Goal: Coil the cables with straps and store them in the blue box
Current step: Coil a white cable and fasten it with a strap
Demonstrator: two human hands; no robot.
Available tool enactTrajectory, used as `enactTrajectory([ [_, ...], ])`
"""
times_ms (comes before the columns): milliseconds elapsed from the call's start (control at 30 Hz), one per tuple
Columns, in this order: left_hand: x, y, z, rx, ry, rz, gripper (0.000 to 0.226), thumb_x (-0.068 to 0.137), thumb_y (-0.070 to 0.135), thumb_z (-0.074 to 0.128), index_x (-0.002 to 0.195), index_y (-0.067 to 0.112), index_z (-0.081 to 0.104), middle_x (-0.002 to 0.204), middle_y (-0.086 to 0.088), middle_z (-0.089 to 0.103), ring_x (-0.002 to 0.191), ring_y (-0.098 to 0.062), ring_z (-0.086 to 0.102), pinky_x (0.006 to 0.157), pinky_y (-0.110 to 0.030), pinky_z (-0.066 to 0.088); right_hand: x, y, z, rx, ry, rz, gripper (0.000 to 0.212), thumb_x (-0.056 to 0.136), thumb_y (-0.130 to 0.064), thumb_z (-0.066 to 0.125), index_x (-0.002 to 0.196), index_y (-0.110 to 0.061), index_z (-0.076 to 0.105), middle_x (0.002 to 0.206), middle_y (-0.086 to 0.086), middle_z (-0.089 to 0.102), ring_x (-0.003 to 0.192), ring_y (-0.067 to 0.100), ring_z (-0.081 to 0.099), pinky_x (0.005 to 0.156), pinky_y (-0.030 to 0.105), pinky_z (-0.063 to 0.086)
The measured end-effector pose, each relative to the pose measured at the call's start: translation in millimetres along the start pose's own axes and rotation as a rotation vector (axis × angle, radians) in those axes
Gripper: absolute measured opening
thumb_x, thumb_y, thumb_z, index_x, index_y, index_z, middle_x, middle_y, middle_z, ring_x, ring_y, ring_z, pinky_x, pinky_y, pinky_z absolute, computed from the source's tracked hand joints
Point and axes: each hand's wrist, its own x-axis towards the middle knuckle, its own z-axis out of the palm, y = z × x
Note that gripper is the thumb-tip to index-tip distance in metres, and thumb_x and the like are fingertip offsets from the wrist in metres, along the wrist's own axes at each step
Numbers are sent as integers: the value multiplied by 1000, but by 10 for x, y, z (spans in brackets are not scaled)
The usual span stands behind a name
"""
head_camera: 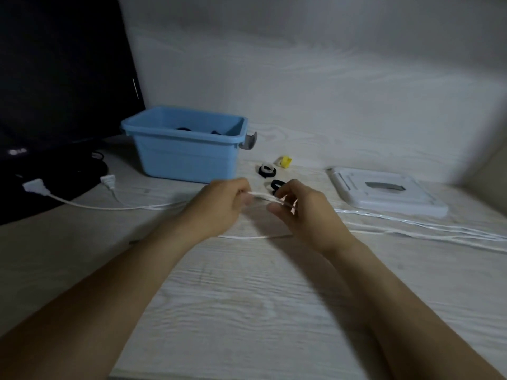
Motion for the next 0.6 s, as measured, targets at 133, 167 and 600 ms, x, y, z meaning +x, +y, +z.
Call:
enactTrajectory([
  [133, 69, -162, -106, -8, 337, -103, 16, 99, 19, 49, 86, 13, 57, 77, -1, 61, 74, -26, 55, 65, -36, 43, -2, 31, -55, -60, 30, 49, 27, 94, -43, 62, 75, -26, 55, 54, -10, 48, 53, 12, 42, 55, 33, 33],
  [167, 73, -214, -155, -11, 396, -139, 16, 99, 19, 49, 87, 13, 57, 79, -4, 61, 75, -25, 54, 65, -34, 40, -3, 44, -68, -79, 27, 74, 31, 94, -44, 61, 70, -28, 51, 54, -9, 47, 55, 15, 43, 56, 33, 34],
  [600, 77, -142, -299, 4, 462, -213, 18, 94, 20, 57, 85, 9, 67, 78, -2, 64, 76, -19, 56, 66, -29, 38, -58, 112, -240, -25, -532, 242, 30, 69, -52, 84, 79, -28, 68, 75, -11, 67, 67, -1, 59, 66, 18, 46],
])
